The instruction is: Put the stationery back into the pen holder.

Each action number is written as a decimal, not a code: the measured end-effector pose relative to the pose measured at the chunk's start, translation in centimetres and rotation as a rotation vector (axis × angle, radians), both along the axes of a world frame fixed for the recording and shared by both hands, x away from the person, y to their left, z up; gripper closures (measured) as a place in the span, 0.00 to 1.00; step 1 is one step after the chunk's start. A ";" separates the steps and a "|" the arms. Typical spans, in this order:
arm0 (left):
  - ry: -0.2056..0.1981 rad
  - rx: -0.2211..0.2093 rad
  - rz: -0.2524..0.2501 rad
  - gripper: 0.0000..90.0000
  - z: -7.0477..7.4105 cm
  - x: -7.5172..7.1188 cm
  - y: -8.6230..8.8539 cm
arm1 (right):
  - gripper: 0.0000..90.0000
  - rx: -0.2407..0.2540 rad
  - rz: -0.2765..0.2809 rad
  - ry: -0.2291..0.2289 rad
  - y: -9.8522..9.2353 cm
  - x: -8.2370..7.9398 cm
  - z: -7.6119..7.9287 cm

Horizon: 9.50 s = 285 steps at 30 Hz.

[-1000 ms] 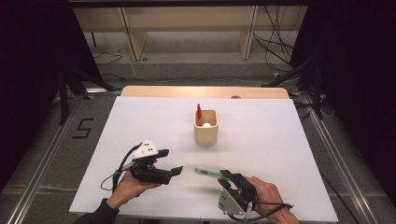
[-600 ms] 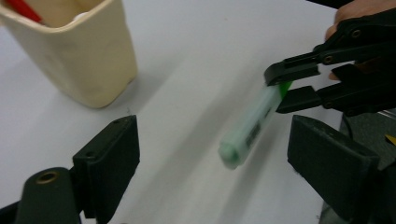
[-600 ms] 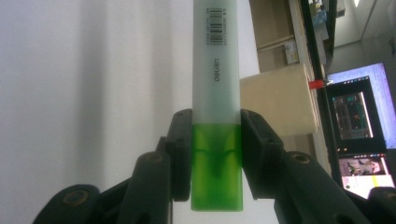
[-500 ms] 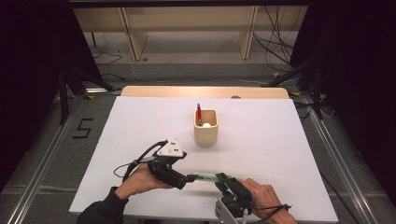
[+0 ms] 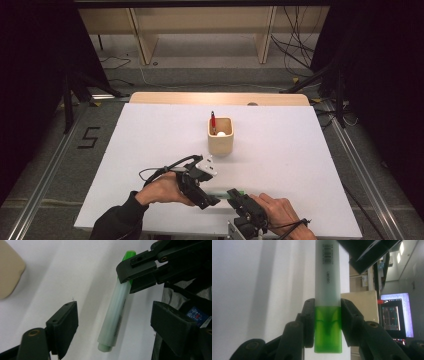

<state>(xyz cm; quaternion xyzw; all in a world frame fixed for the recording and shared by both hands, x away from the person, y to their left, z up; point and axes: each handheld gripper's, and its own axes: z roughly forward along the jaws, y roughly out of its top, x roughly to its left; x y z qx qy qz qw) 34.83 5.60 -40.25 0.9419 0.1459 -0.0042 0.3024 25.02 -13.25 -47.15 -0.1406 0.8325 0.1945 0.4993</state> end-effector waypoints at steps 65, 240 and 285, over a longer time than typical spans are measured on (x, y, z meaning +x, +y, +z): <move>0.264 0.248 -0.270 0.85 -2.4 2.6 -4.6 | 0.74 -0.101 0.095 -0.056 0.7 -0.9 -1.1; -0.122 -0.562 0.468 0.25 0.7 6.2 5.3 | 0.30 1.070 -0.389 0.793 -8.5 2.7 2.5; -0.146 -0.537 0.465 0.19 -5.3 -2.6 11.5 | 0.25 1.099 -0.413 0.831 -8.9 3.1 1.6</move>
